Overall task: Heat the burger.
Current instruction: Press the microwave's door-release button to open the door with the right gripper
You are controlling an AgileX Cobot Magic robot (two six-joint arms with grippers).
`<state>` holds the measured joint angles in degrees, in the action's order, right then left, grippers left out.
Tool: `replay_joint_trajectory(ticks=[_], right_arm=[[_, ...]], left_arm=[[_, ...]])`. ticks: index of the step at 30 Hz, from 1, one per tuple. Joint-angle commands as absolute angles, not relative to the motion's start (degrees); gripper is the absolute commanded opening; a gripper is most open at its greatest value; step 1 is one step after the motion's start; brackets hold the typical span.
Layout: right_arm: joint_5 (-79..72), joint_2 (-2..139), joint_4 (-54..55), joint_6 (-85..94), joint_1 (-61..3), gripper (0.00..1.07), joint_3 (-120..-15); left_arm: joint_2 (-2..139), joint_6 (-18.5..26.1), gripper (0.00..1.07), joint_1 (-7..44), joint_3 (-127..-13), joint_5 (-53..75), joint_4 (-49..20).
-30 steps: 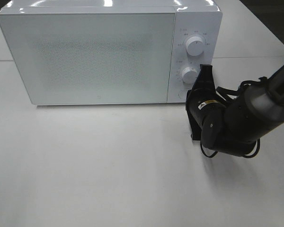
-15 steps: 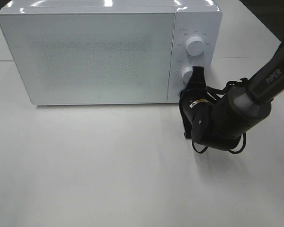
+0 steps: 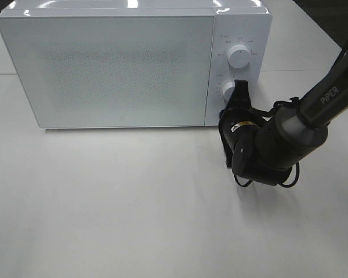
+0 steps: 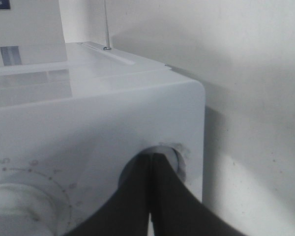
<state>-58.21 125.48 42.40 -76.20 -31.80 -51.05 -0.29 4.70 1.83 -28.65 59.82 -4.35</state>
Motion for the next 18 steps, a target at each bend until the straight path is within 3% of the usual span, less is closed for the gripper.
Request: replay_joint_trajectory(ticks=[1,18], right_arm=[[-66.1,125.5,40.6,-75.4,-30.3,0.00,-55.6],[-69.4,127.3,37.9,-72.8,-28.8,0.00,-60.0]], left_arm=[[-1.5,4.7,1.00,1.7,-28.5,59.3,-4.6],[-1.5,4.7,1.00,1.7,-28.5,59.3,-4.6]])
